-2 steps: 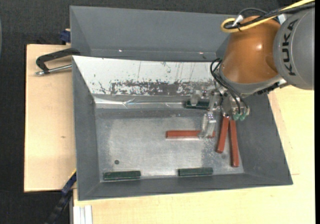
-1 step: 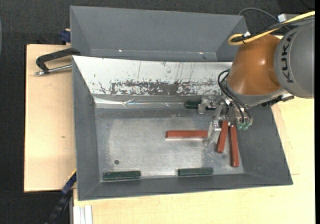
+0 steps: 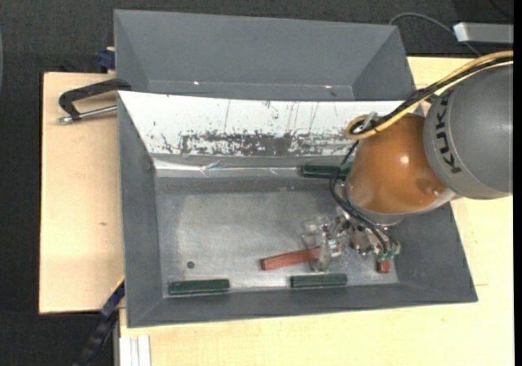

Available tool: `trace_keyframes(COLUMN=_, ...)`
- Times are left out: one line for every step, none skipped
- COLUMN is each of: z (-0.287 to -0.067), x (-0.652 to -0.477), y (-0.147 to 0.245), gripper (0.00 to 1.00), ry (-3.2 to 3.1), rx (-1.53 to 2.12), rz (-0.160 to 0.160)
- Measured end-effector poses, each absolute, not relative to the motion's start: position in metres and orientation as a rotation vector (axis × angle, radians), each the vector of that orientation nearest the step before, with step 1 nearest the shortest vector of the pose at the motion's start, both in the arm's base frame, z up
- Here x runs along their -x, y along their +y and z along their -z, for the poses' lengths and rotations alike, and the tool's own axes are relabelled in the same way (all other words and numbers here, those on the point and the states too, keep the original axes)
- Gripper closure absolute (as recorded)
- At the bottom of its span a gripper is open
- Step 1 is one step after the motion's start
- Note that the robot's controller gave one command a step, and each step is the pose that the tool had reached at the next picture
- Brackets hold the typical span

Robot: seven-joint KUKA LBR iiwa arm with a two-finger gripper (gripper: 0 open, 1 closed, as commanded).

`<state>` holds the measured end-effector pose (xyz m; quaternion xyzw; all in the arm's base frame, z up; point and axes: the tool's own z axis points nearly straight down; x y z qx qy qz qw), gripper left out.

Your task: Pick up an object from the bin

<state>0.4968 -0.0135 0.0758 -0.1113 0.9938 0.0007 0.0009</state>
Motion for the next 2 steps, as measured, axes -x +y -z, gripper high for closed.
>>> trace_keyframes(z=-0.076, x=-0.497, y=-0.014, gripper=1.00, ry=3.120, rx=0.350, rz=-0.002)
trace_keyframes(z=-0.128, x=-0.535, y=-0.041, gripper=1.00, ry=3.122, rx=0.361, rz=-0.004)
